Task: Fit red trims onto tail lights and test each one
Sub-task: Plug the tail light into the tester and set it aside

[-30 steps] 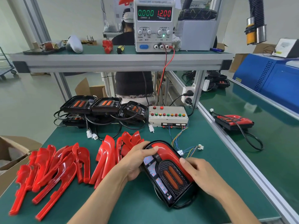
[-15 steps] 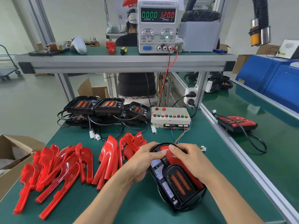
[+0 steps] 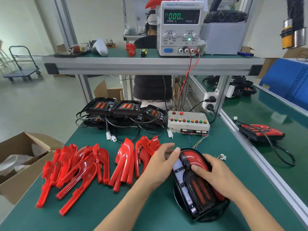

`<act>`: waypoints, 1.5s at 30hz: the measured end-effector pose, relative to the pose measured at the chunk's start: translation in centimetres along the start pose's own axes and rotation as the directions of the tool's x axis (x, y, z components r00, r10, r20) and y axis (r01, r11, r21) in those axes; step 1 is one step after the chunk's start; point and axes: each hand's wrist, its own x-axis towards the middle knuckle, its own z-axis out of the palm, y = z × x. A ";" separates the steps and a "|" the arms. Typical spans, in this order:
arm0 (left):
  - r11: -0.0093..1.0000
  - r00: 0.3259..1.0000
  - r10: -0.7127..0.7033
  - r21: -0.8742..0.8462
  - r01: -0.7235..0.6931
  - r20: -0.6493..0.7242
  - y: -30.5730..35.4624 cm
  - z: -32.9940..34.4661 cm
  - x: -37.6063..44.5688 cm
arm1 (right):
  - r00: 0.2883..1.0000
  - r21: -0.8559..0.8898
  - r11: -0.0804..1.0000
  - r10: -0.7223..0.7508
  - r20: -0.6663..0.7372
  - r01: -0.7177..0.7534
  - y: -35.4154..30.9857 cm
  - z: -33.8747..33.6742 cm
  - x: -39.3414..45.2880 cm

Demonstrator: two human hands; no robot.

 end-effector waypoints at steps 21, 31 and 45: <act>0.425 0.849 -0.030 0.762 0.489 -0.528 -4.0 -15.3 -3.1 | 0.931 0.396 0.903 0.274 -0.240 -0.164 2.1 0.8 -1.4; 0.342 0.861 -0.131 0.793 0.505 -0.492 -4.2 -14.8 0.1 | 0.945 0.372 0.919 0.228 -0.236 -0.129 2.0 0.9 -1.1; 0.917 0.831 0.092 0.371 0.143 -0.548 -0.2 -13.5 -3.2 | 0.951 0.462 0.882 0.216 -0.223 -0.092 3.0 1.1 -1.2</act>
